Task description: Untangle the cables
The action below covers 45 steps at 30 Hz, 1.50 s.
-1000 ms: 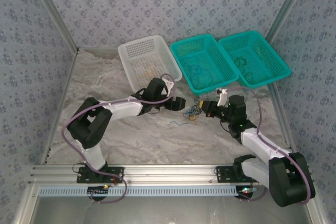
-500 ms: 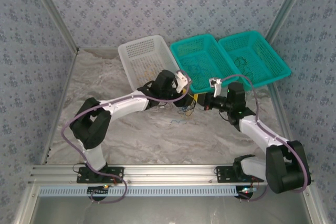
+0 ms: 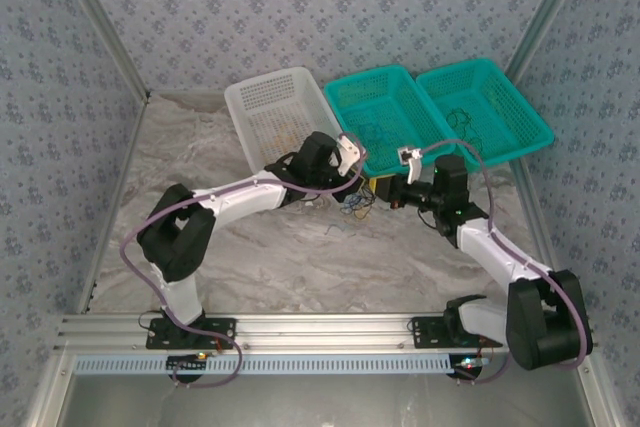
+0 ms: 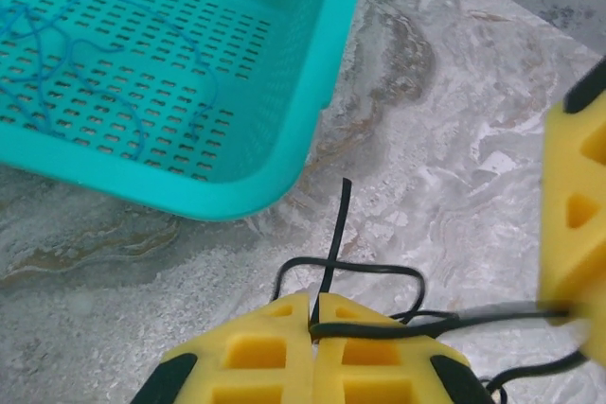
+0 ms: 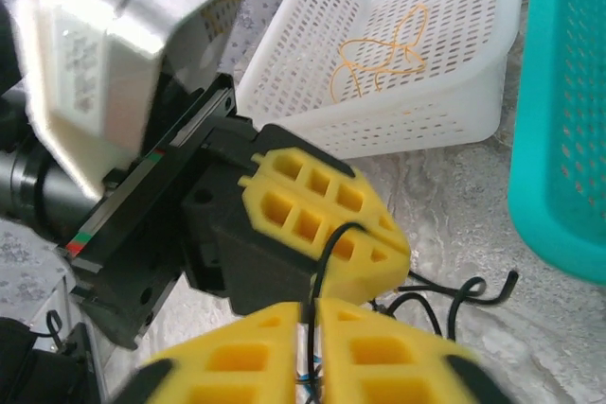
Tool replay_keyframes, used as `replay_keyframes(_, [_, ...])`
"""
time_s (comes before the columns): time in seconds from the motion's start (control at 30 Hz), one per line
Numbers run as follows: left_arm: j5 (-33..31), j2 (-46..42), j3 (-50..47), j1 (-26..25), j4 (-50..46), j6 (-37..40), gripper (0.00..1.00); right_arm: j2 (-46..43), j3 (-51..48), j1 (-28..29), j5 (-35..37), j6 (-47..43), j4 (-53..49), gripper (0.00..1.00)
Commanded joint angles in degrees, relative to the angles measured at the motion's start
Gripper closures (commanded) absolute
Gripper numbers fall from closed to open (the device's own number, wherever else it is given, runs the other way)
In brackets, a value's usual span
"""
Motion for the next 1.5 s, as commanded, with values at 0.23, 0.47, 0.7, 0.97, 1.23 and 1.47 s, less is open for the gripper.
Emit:
replay_keyframes(0.23, [-12.6,3.0,8.7,-0.2,-15.0,-21.7,1.0,-8.1,-5.1,7.7,28.7,4.9,-4.1,0.0])
replay_keyframes(0.47, [-9.3,3.9,10.8,-0.2,-18.6,-32.2,1.0,-4.3,-7.5,12.9,35.4,7.0,3.4,0.01])
replay_keyframes(0.7, [-6.0,4.4,11.8,-0.2,-19.7,-35.4,1.0,1.3,-6.6,15.0,42.3,8.0,6.5,0.12])
replay_keyframes(0.97, [-2.8,2.5,10.5,-0.3,-16.9,-35.3,1.0,11.7,-3.6,15.5,43.1,6.0,12.4,0.34])
replay_keyframes(1.23, [2.4,-2.3,7.7,2.0,-12.1,-34.2,1.0,19.5,-2.6,16.2,50.3,2.0,9.2,0.71])
replay_keyframes(1.47, [6.5,-9.7,3.2,7.3,-5.7,-34.3,1.0,19.1,-4.1,16.5,51.5,3.9,0.3,0.76])
